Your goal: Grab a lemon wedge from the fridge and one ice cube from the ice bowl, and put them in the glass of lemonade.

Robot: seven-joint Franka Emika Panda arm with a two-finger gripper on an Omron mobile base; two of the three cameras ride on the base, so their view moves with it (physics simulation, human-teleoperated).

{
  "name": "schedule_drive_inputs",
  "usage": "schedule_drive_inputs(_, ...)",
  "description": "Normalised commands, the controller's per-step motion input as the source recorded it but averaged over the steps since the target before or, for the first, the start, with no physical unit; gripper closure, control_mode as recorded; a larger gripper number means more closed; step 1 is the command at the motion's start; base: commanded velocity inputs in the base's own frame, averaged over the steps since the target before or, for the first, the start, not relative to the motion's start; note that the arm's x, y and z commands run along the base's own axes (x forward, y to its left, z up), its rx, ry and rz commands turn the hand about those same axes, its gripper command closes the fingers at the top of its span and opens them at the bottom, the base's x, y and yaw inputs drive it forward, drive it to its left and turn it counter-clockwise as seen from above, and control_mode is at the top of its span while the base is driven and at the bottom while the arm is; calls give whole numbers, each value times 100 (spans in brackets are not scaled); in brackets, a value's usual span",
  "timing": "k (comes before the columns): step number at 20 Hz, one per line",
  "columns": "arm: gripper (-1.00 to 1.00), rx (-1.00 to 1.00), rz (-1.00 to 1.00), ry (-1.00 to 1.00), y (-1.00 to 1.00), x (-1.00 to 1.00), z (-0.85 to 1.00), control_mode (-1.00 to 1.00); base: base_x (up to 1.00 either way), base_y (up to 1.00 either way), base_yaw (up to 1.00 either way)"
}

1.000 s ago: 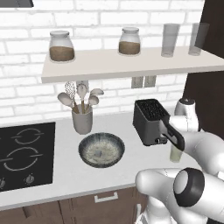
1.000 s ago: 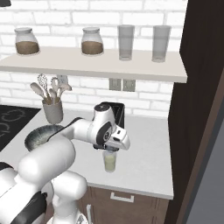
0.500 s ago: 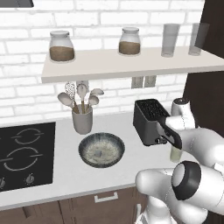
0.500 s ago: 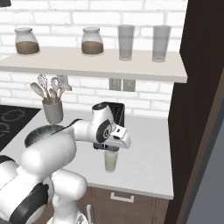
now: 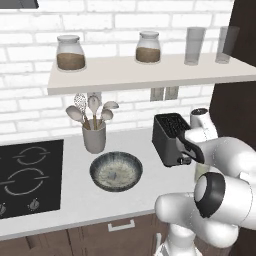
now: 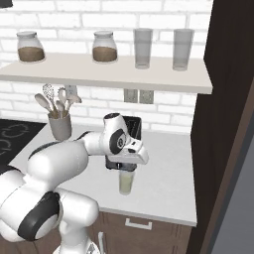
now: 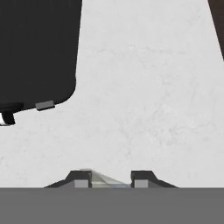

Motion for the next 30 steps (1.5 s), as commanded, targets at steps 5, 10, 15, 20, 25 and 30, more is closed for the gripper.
schedule_drive_inputs(5, 100, -4, 0, 1, 17, -45, -4, -100, 0, 0, 0)
schedule_drive_inputs(10, 100, -3, 0, 1, 21, -33, 0, -100, 0, 0, 0)
schedule_drive_inputs(15, 100, 0, 0, 1, 0, -1, 7, -100, 0, 0, 0)
schedule_drive_inputs(20, 100, 0, 0, 0, -5, 19, 24, -100, 0, 0, 0)
schedule_drive_inputs(25, 100, 0, 0, 0, -1, 24, 33, -100, 0, 0, 0)
schedule_drive_inputs(30, 100, 0, 0, 0, 0, 7, 33, -100, 0, 0, 0)
